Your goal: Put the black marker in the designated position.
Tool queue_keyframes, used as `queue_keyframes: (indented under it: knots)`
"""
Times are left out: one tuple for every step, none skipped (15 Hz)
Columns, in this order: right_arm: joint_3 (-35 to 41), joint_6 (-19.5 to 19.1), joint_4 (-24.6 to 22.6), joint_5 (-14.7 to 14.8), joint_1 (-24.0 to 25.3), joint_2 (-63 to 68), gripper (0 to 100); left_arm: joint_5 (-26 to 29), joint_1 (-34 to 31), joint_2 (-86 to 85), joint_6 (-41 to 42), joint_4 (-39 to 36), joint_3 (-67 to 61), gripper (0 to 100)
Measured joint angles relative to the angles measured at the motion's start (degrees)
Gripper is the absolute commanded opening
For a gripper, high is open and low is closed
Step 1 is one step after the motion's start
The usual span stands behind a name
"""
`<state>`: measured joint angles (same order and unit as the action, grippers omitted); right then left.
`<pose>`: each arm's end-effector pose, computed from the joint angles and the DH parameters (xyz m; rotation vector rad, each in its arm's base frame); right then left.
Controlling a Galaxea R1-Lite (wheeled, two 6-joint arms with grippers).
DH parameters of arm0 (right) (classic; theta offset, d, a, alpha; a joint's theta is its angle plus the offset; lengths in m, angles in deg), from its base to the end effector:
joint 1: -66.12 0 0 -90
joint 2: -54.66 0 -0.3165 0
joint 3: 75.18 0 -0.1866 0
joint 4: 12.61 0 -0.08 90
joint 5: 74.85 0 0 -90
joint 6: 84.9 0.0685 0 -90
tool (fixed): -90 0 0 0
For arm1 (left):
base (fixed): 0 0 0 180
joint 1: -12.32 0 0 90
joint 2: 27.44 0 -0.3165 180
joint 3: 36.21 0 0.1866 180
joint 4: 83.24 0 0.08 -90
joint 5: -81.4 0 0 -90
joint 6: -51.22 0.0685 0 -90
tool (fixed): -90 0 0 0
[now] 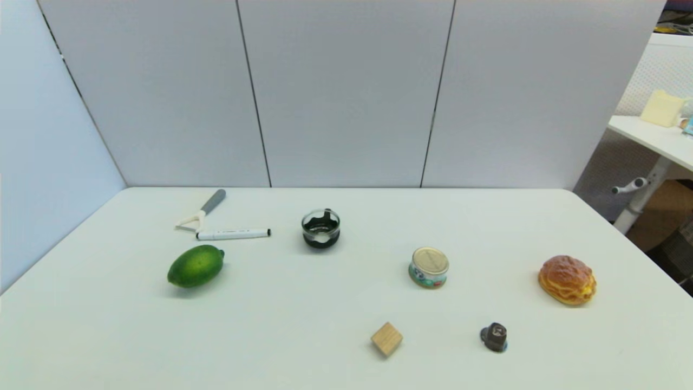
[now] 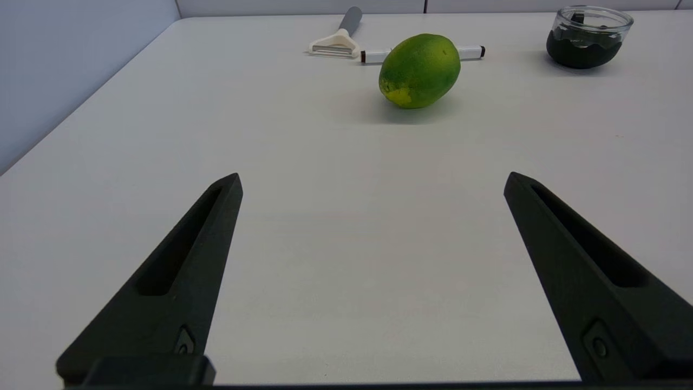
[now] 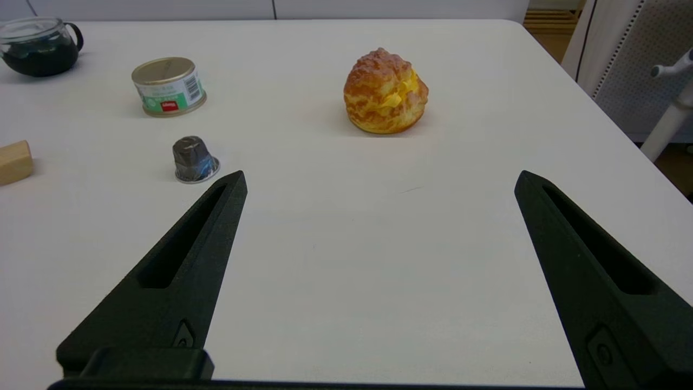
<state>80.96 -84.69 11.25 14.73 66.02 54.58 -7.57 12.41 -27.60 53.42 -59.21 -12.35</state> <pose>0.0025 0.0005 0.0755 0.0037 -0.0014 0.0056 0.0024 -0.0012 0.0750 0.0384 -0.0002 -0.0195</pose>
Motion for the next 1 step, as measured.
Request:
queue_keyframes:
  knots:
    - [0.0, 0.0, 0.0, 0.0, 0.0, 0.0, 100, 0.0, 0.0, 0.0, 0.0, 0.0, 0.0, 100]
